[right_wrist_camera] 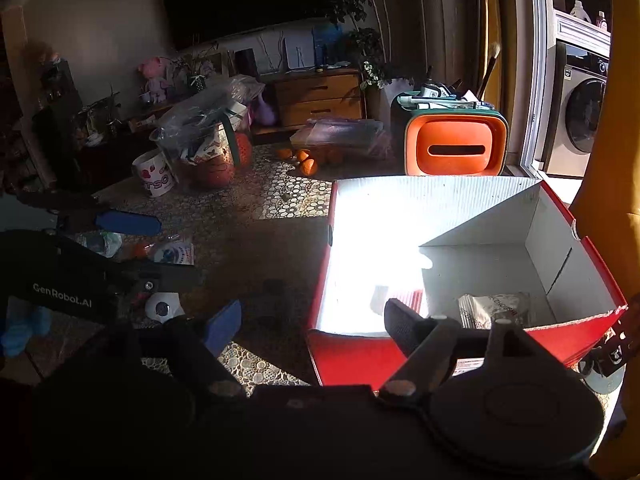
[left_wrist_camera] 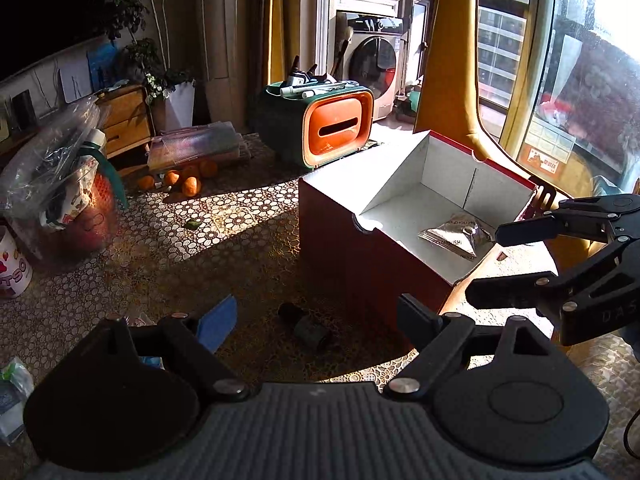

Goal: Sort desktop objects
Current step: 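Withdraw both tools from the box back over the table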

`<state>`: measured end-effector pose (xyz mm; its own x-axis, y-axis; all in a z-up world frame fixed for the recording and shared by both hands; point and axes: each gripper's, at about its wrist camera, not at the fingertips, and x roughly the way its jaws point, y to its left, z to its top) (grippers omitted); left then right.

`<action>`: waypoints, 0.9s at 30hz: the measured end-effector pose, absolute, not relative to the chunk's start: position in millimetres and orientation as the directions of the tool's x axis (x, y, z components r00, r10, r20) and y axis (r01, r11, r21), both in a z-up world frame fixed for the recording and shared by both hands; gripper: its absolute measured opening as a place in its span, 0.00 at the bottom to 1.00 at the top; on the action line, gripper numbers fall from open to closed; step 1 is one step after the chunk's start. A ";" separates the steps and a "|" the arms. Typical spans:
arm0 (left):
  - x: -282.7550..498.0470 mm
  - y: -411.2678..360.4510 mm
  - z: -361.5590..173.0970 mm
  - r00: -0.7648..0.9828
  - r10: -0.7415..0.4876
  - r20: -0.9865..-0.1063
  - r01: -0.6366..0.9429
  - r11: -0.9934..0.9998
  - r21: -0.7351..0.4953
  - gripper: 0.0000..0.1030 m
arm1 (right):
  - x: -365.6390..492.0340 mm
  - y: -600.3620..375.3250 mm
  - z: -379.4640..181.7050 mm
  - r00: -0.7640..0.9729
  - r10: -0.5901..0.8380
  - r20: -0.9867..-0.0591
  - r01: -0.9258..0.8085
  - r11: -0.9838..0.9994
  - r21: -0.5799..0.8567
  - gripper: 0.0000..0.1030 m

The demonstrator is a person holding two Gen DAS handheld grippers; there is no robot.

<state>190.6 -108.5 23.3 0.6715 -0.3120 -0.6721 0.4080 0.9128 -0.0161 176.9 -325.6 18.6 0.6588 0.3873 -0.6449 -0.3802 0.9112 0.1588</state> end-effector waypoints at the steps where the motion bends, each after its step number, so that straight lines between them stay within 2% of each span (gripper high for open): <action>1: 188.1 -105.1 22.0 0.674 -0.308 -0.671 0.403 0.915 -0.015 0.88 | 174.5 -322.1 18.6 0.661 0.390 -0.641 -0.384 0.910 0.158 0.80; 2: 185.4 -100.2 20.7 0.677 -0.305 -0.670 0.397 0.918 -0.016 0.96 | 171.7 -318.8 18.6 0.663 0.394 -0.636 -0.389 0.908 0.157 0.81; 3: 181.6 -95.7 19.0 0.682 -0.301 -0.667 0.391 0.920 -0.016 1.00 | 168.9 -315.7 18.4 0.665 0.400 -0.631 -0.394 0.905 0.158 0.82; 15: 145.4 -46.9 0.1 0.707 -0.273 -0.652 0.328 0.944 -0.039 1.00 | 143.5 -277.3 11.6 0.688 0.398 -0.607 -0.401 0.905 0.139 0.90; 24: 121.7 -14.5 -19.5 0.708 -0.269 -0.652 0.275 0.957 -0.096 1.00 | 133.0 -249.8 2.9 0.694 0.389 -0.606 -0.410 0.905 0.112 0.90; 27: 115.7 -4.0 -25.9 0.709 -0.280 -0.647 0.263 0.957 -0.126 1.00 | 132.5 -243.1 -0.1 0.691 0.407 -0.597 -0.417 0.900 0.131 0.93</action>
